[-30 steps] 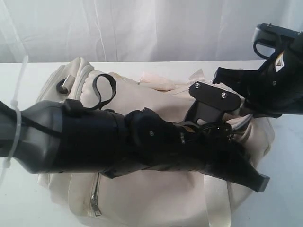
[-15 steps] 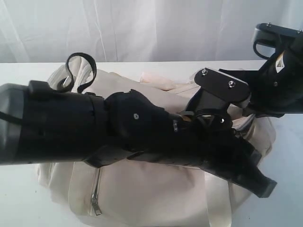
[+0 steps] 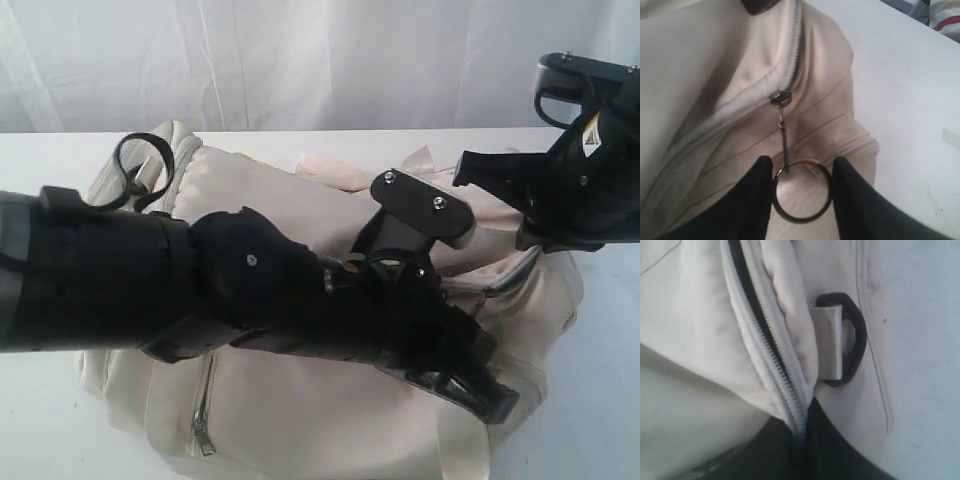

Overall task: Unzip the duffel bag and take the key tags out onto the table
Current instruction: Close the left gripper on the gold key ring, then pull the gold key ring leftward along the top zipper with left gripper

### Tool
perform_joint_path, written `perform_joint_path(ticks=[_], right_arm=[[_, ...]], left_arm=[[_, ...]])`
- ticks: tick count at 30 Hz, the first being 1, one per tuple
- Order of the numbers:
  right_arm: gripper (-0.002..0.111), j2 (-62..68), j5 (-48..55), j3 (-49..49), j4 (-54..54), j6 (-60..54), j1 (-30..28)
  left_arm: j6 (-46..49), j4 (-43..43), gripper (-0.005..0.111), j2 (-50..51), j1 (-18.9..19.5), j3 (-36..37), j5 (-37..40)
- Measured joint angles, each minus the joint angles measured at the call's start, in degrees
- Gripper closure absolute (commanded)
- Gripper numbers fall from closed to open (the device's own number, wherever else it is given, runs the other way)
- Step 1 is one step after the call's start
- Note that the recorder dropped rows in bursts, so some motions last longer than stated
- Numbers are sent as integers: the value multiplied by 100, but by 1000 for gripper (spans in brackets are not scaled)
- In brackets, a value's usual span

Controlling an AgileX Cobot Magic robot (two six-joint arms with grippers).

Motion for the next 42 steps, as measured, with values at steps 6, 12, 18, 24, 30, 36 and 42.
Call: perform_joint_path(ticks=[6, 12, 18, 24, 30, 36, 42], right_arm=[[108, 0, 9, 0, -8, 0, 0], [108, 0, 13, 0, 3, 0, 0], [108, 0, 22, 0, 15, 0, 0], [108, 0, 22, 0, -100, 0, 0], [108, 0, 22, 0, -141, 0, 0], [108, 0, 13, 0, -174, 0, 0], [108, 0, 13, 0, -196, 0, 0]], left_arm=[[0, 0, 107, -267, 211, 98, 309], [0, 23, 107, -576, 451, 445, 502], [11, 96, 107, -940, 558, 792, 558], [11, 217, 107, -1193, 1032, 813, 1263], [-97, 595, 107, -1368, 1336, 813, 1934], [-913, 1600, 107, -1658, 1577, 813, 2425], [-2090, 3141, 107, -2131, 1917, 813, 3059]])
